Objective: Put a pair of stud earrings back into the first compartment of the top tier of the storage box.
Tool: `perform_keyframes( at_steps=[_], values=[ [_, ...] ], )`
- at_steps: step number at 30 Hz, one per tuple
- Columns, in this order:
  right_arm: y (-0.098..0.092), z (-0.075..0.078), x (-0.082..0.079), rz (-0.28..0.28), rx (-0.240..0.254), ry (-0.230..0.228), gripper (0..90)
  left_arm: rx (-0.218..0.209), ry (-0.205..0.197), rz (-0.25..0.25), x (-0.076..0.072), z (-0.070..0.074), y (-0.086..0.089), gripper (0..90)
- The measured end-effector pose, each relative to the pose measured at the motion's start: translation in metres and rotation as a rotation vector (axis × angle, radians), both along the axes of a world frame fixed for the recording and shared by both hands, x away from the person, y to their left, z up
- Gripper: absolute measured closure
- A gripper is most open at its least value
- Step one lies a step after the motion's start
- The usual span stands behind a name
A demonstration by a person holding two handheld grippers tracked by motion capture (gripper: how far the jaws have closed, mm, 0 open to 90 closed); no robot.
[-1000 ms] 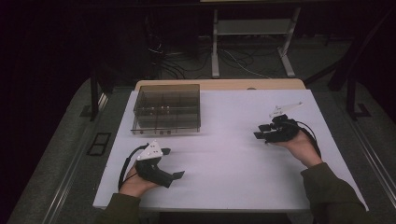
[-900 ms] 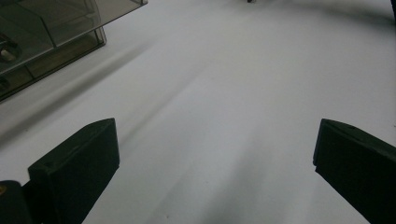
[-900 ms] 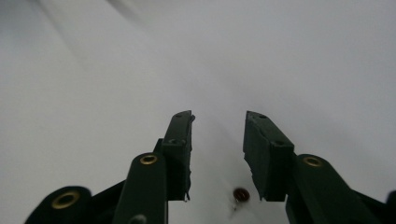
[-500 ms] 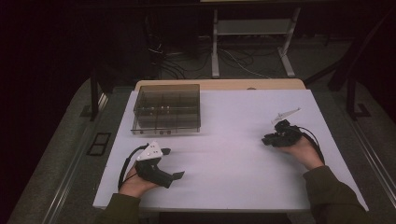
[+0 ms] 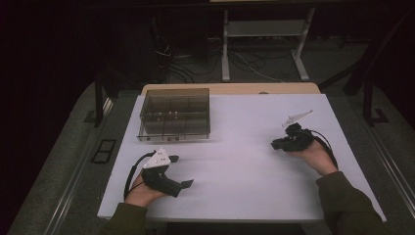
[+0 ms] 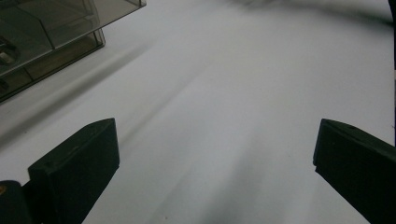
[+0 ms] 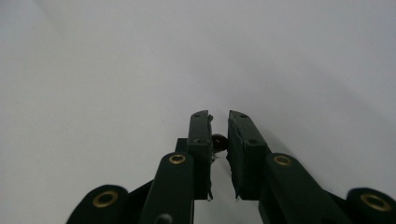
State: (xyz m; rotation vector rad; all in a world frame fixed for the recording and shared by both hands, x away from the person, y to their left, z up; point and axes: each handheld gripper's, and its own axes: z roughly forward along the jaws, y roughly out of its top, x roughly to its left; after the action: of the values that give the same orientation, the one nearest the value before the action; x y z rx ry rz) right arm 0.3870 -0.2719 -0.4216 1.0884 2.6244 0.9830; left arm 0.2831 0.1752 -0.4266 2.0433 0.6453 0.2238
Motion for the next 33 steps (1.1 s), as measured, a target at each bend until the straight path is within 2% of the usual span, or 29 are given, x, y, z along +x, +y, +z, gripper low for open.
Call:
perform_keyframes(
  at_steps=[2, 5, 11, 23, 30, 33],
  values=[
    [0.009, 0.012, 0.002, 0.023, 0.049, -0.017, 78.3, 0.0, -0.001, 0.001, 0.0, 0.0, 0.0, 0.0],
    [0.016, 0.019, 0.003, 0.038, 0.059, -0.037, 78.3, 0.0, 0.0, 0.001, 0.0, 0.0, 0.0, 0.0],
    [0.039, 0.036, 0.006, 0.078, 0.109, -0.058, 78.3, 0.0, 0.003, -0.002, 0.0, 0.0, -0.001, 0.0],
    [0.108, 0.073, 0.024, 0.201, 0.152, -0.093, 78.3, 0.001, 0.006, -0.002, -0.002, 0.0, -0.004, 0.0],
    [0.156, 0.085, 0.035, 0.259, 0.155, -0.108, 78.3, 0.008, -0.002, -0.012, -0.002, 0.001, -0.002, 0.0],
    [0.175, 0.087, 0.04, 0.282, 0.155, -0.116, 78.3, -0.008, 0.0, -0.006, -0.002, 0.0, -0.003, 0.0]
  ],
)
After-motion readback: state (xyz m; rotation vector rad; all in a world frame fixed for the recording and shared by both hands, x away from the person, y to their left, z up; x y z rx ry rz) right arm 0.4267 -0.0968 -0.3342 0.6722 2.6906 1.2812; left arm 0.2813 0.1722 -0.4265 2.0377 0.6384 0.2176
